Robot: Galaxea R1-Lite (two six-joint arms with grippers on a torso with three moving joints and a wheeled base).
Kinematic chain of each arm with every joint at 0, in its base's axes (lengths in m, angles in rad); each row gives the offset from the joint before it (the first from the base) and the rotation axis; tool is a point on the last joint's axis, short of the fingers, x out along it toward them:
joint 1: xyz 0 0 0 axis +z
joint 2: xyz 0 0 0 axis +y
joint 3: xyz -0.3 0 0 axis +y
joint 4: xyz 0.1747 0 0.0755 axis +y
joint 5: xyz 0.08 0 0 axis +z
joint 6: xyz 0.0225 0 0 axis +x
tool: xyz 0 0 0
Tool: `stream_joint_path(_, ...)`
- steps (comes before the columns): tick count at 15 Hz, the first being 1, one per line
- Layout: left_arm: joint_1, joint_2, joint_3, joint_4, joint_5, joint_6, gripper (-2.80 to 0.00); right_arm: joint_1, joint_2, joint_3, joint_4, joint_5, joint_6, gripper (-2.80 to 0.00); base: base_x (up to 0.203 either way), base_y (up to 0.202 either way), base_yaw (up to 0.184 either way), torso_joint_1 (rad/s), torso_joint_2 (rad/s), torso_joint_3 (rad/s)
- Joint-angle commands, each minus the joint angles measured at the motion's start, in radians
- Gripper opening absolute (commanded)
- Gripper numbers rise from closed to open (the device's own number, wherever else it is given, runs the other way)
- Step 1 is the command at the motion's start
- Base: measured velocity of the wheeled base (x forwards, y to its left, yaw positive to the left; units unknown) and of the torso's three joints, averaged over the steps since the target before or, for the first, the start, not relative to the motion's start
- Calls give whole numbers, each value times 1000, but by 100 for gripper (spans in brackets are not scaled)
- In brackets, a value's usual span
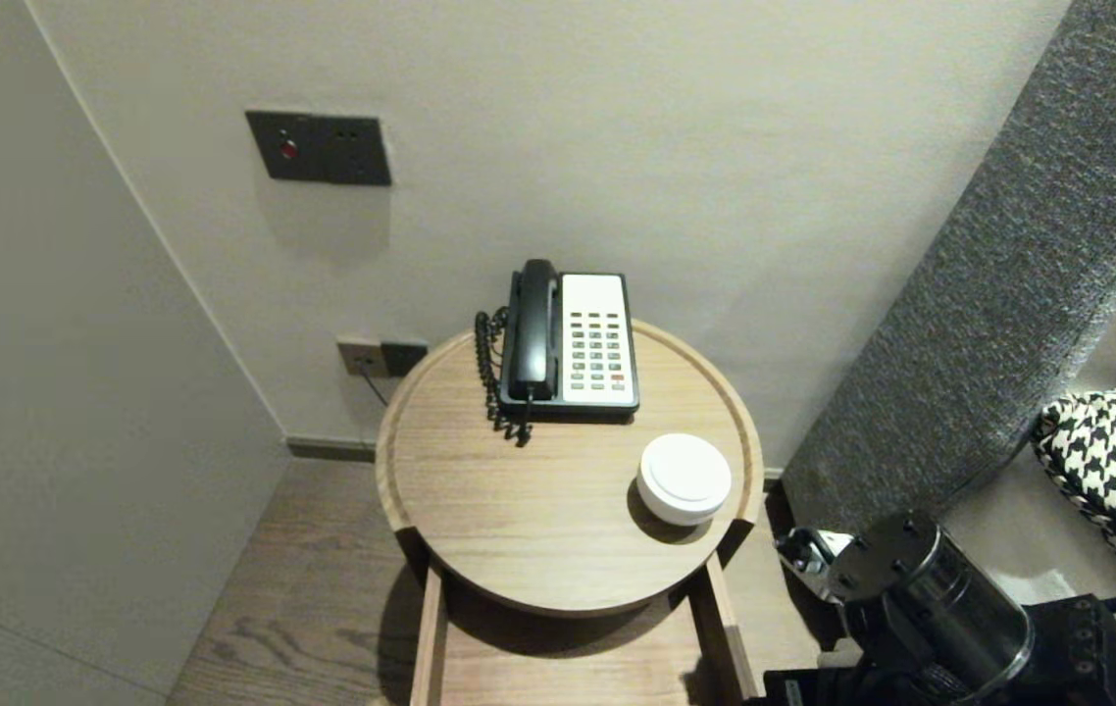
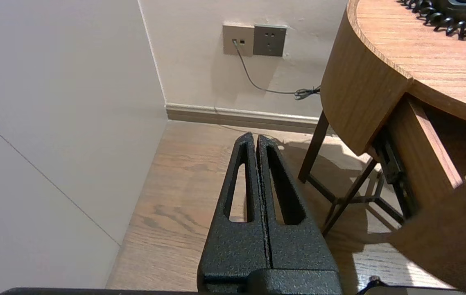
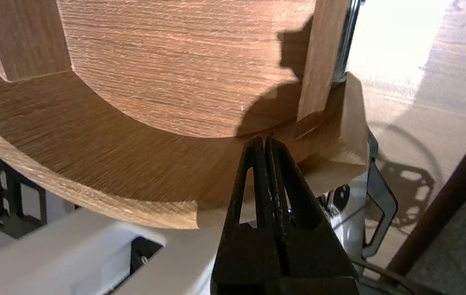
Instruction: Open the nightstand drawer
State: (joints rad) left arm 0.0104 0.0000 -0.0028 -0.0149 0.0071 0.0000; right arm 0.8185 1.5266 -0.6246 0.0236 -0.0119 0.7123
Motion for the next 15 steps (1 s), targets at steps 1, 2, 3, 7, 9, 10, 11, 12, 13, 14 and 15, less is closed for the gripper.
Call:
stream_joint_path(1, 0, -2, 0, 0, 1, 0, -280, 13, -13, 14, -1, 1, 4, -280, 0, 0, 0, 0, 0, 0)
stream_joint_path(2, 0, -2, 0, 0, 2, 0, -280, 26, -13, 18, 0, 1, 4, -280, 0, 0, 0, 0, 0, 0)
stream_joint_path(3, 0, -2, 0, 0, 2, 0, -280, 36, -13, 26, -1, 1, 4, -280, 0, 0, 0, 0, 0, 0)
stream_joint_path(7, 0, -2, 0, 0, 1, 0, -280, 57, -27, 57, 1, 24, 11, -280, 0, 0, 0, 0, 0, 0)
stream_joint_path(9, 0, -2, 0, 0, 1, 0, -280, 70, -40, 84, 0, 48, 18, -280, 0, 0, 0, 0, 0, 0)
stream_joint_path(10, 0, -2, 0, 0, 2, 0, -280, 75, -46, 90, 1, 51, 18, -280, 0, 0, 0, 0, 0, 0)
stream_joint_path(11, 0, -2, 0, 0, 1, 0, -280, 80, -55, 96, 1, 53, 18, -280, 0, 0, 0, 0, 0, 0)
stream_joint_path(12, 0, -2, 0, 0, 1, 0, -280, 80, -61, 101, 1, 55, 18, -280, 0, 0, 0, 0, 0, 0)
stream_joint_path(13, 0, -2, 0, 0, 1, 0, -280, 82, -63, 103, 1, 57, 18, -280, 0, 0, 0, 0, 0, 0)
stream_joint_path(14, 0, -2, 0, 0, 1, 0, -280, 83, -72, 109, 1, 59, 18, -280, 0, 0, 0, 0, 0, 0)
stream_joint_path(15, 0, -2, 0, 0, 2, 0, -280, 83, -75, 112, 1, 62, 19, -280, 0, 0, 0, 0, 0, 0)
